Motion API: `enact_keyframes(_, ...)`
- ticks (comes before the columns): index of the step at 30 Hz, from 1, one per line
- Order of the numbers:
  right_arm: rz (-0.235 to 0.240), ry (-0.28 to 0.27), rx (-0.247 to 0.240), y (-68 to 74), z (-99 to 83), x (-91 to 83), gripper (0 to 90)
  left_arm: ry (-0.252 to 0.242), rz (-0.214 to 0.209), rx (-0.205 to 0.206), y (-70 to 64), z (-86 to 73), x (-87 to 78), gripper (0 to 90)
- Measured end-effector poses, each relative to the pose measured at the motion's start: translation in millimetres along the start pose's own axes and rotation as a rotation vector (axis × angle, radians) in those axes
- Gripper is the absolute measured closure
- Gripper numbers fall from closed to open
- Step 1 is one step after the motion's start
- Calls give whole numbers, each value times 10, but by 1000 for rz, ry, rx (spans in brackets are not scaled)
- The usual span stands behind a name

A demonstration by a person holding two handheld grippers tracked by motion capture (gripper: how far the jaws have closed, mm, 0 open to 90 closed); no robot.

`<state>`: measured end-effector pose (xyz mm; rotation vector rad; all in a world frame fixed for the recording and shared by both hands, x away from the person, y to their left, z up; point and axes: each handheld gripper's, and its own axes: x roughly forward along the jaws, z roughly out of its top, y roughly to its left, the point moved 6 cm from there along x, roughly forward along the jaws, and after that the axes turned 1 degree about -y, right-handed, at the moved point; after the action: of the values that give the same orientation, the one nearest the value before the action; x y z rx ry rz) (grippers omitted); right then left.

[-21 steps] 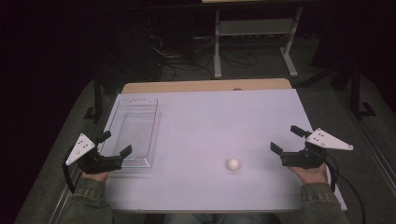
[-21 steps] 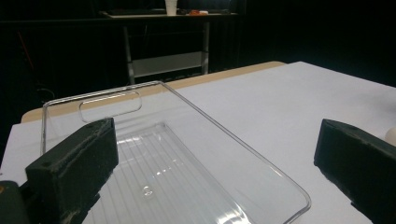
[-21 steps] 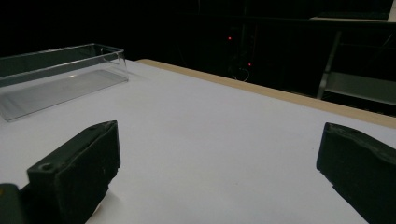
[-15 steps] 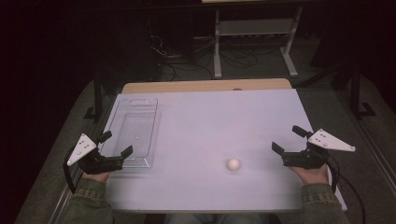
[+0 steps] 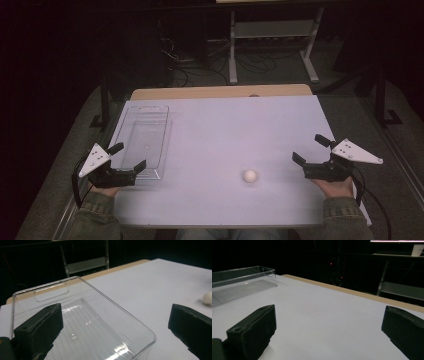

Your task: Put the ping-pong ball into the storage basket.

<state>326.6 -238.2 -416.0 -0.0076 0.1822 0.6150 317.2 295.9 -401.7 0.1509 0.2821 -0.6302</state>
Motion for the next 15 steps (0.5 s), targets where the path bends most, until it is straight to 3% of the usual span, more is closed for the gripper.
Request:
enact_keyframes(3,8,0,4,8,0,-1,0,36,-10,24,-21,4,8,0)
enact_keyframes(15,30,28,-4,37,-36,44,0,67,-22,34,-33,36,15,0)
